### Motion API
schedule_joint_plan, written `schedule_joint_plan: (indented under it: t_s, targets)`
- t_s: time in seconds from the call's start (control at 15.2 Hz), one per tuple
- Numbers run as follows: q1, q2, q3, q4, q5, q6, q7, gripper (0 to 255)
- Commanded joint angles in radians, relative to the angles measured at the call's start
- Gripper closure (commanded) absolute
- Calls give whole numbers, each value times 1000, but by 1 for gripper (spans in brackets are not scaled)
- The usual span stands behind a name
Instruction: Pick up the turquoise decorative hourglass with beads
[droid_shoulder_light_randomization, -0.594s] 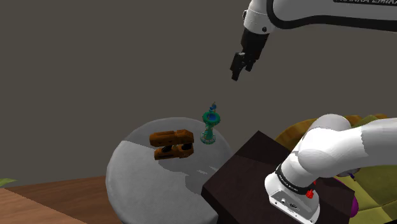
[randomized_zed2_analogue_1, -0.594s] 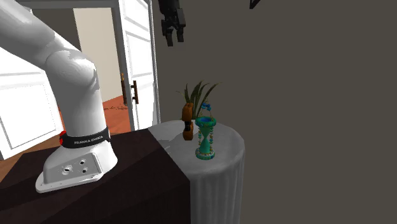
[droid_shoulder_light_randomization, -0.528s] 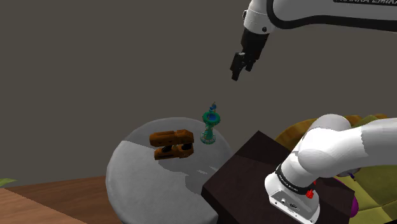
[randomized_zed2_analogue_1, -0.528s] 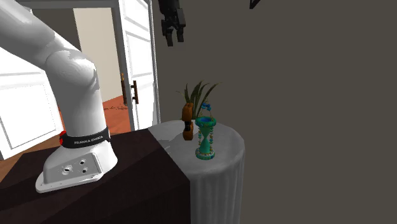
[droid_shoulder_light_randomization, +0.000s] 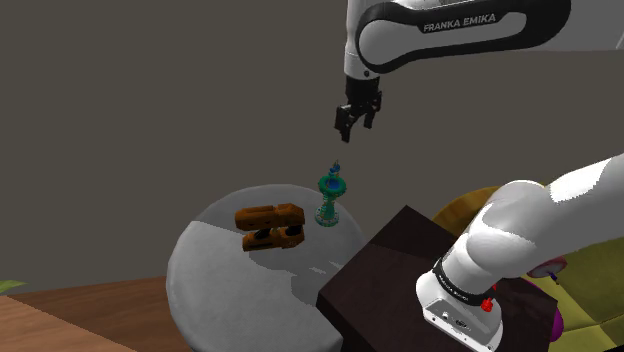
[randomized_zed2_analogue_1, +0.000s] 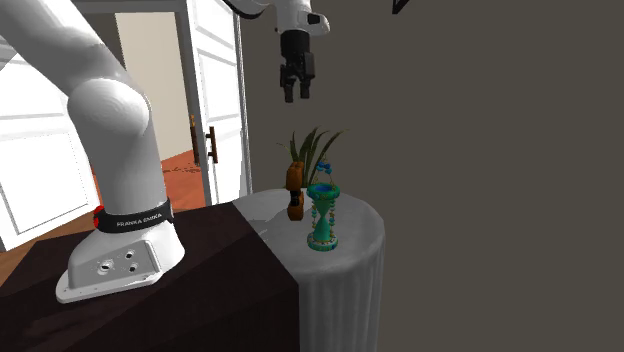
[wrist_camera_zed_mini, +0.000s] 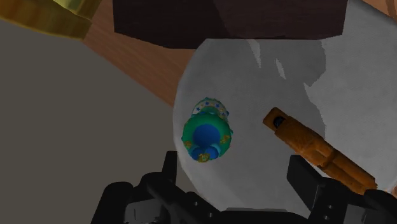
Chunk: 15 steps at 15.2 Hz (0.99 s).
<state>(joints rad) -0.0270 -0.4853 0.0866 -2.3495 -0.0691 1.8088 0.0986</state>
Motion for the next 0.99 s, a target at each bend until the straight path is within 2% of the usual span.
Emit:
schedule_joint_plan:
  t_s: [0.0,0.73,0.92]
  targets:
    - [-11,91,6,32,-12,13,23,0]
    - [-49,577,6,227,-83,52,149,0]
    - [-49,612,4,226,-88,76,158,0]
